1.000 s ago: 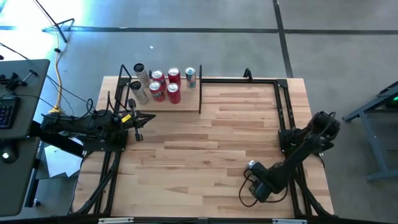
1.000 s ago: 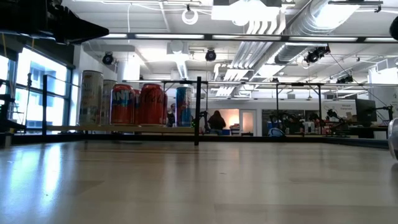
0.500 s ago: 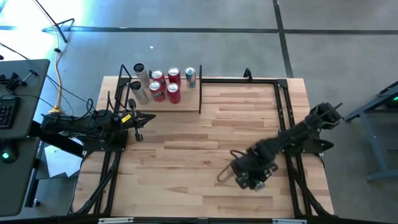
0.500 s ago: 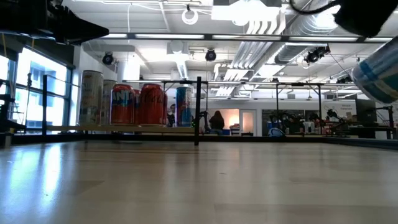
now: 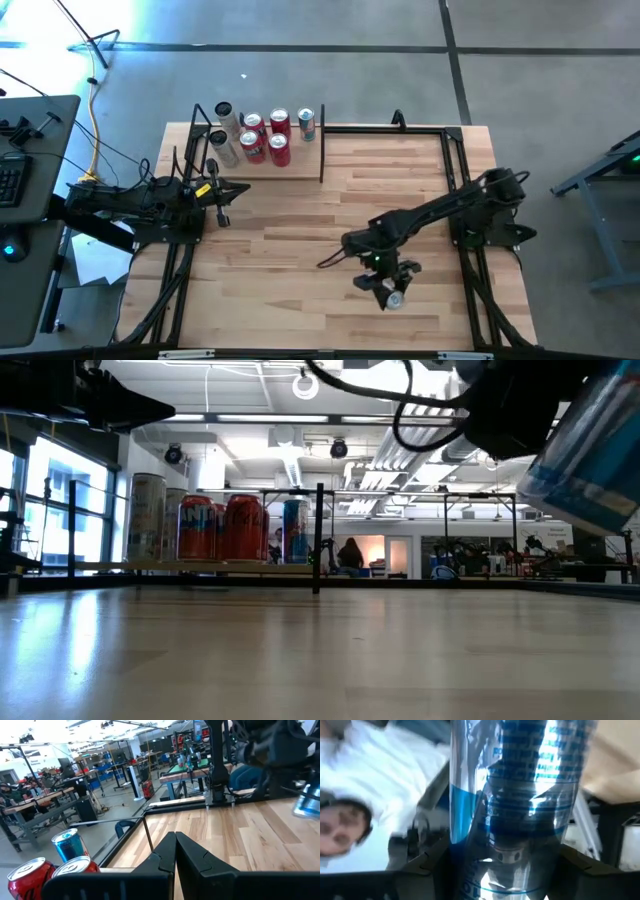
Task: Place canned beverage on shelf
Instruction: Put the blue soda can aligned with the other blue soda can on the shelf
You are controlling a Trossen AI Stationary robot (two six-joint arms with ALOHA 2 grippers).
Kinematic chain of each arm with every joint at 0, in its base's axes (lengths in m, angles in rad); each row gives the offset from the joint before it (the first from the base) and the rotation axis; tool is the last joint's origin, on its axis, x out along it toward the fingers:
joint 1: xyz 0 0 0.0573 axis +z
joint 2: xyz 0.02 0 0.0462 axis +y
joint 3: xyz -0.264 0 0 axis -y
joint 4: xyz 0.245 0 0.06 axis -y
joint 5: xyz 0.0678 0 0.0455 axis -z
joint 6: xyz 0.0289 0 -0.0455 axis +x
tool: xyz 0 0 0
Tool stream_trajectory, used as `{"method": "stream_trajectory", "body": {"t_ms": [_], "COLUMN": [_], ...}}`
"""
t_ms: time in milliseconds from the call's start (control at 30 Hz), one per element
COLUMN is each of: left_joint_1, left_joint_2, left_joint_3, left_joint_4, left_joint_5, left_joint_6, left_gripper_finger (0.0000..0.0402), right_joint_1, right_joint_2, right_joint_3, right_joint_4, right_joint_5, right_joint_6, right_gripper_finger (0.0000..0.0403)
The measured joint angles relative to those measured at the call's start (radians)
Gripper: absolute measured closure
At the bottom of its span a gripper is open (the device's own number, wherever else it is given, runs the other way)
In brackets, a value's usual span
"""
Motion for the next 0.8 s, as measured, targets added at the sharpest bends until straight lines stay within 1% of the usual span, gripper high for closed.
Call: {"method": "stream_trajectory", "body": {"t_ms": [67,200,367,500,733,800], "left_joint_1": [0.0,0.0,0.0,0.0,0.0,0.0], "left_joint_2": [0.0,0.0,0.0,0.0,0.0,0.0], "left_joint_3": [0.0,0.0,0.0,0.0,0.0,0.0], "left_joint_4": [0.0,0.0,0.0,0.0,0.0,0.0], "left_joint_5": [0.0,0.0,0.0,0.0,0.001,0.012], "left_joint_6": [-0.002,-0.008,-0.008,-0.01,-0.011,-0.019], "left_gripper_finger": [0.0401,0.0401,0.0401,0.0401,0.0401,0.0401], "right_joint_1": [0.0,-0.006,-0.016,-0.02,-0.028,-0.027], "right_joint_2": [0.038,0.074,0.118,0.156,0.161,0.161], "right_joint_3": [0.0,0.0,0.0,0.0,0.0,0.0], "right_joint_4": [0.071,0.2,0.203,0.204,0.204,0.205], "right_joint_5": [-0.042,-0.046,-0.039,-0.058,-0.055,-0.05], "right_joint_6": [-0.003,-0.001,0.001,0.001,0.006,0.009], "right_gripper_finger": [0.019,0.019,0.019,0.019,0.019,0.0179]}}
